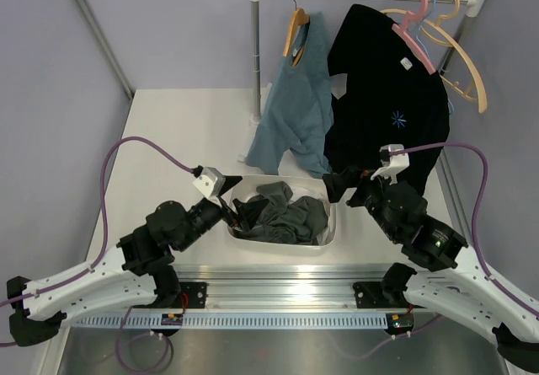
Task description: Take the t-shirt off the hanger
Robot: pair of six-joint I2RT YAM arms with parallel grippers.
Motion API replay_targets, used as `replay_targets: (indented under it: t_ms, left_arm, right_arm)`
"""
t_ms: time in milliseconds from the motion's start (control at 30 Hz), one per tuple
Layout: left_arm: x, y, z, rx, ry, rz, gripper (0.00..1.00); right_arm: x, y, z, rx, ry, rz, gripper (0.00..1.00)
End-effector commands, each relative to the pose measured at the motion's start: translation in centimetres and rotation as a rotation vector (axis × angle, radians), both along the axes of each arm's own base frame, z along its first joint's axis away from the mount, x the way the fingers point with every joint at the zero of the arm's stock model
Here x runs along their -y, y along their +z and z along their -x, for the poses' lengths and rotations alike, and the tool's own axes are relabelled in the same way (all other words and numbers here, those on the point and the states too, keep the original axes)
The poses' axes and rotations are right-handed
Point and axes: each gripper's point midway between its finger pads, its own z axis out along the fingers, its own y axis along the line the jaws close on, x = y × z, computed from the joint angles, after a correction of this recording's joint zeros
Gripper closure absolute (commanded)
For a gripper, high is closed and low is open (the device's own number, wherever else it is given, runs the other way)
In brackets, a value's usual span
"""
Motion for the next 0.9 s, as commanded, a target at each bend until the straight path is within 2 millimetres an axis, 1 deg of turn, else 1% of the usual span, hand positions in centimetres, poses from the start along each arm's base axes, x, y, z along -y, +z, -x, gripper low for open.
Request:
replay_targets:
  t_ms: [0,300,400,433,500,533,600,633,700,733,767,800,833,867]
  left_arm:
    - [0.3,1.8,0.2,0.037,-0.017,0.053,0.01]
    - [0.3,1.6,0.0,0.037,-0.007,0.045,0.01]
    - [0.0,1.6,-0.1,0.041,0.002,0.045,0.01]
    - [-0.1,1.6,-0.2,0.042,0.014,0.044,0.01]
    - [-0.2,1.5,-0.4,0.044,0.024,0.040,0.01]
    - [-0.2,1.4,-0.4,0.044,0.024,0.037,0.01]
    - [0.1,1.4,-0.4,0.043,0.018,0.034,0.01]
    - [0.4,1.3,-0.1,0.045,-0.008,0.034,0.01]
    - [1.0,1.2,0.2,0.043,-0.036,0.024,0.01]
    - [1.3,1.2,0.5,0.044,-0.060,0.022,0.01]
    - [1.5,1.3,0.6,0.042,-0.070,0.024,0.01]
    - [1.7,1.2,0.7,0.039,-0.080,0.021,0.01]
    - [1.9,1.2,0.9,0.041,-0.096,0.022,0.01]
    - [2.0,1.3,0.9,0.042,-0.100,0.026,0.01]
  right_arm:
    - [-0.5,2.1,0.1,0.046,0.022,-0.044,0.00]
    - [-0.5,2.4,0.2,0.061,0.026,-0.051,0.01]
    - [-0.3,3.1,0.1,0.078,0.018,-0.058,0.01]
    - [0.3,3.7,0.0,0.088,-0.004,-0.052,0.00]
    - [0.8,4.2,0.0,0.085,-0.021,-0.033,0.01]
    - [1.0,5.1,0.2,0.092,-0.020,-0.029,0.00]
    - [1.3,6.0,0.2,0.119,-0.016,-0.003,0.01]
    - [1.5,7.3,0.2,0.147,-0.020,-0.008,0.01]
    - [2.0,8.6,-0.5,0.182,-0.046,0.071,0.01]
    - [3.3,11.0,-0.7,0.209,-0.105,0.085,0.01]
    - [3.0,11.0,-1.9,0.201,-0.124,0.187,0.02]
    - [3.2,11.6,-2.6,0.200,-0.152,0.235,0.02]
    - [3.2,13.0,-3.7,0.189,-0.190,0.314,0.02]
    - [3.4,13.7,-4.4,0.179,-0.210,0.344,0.02]
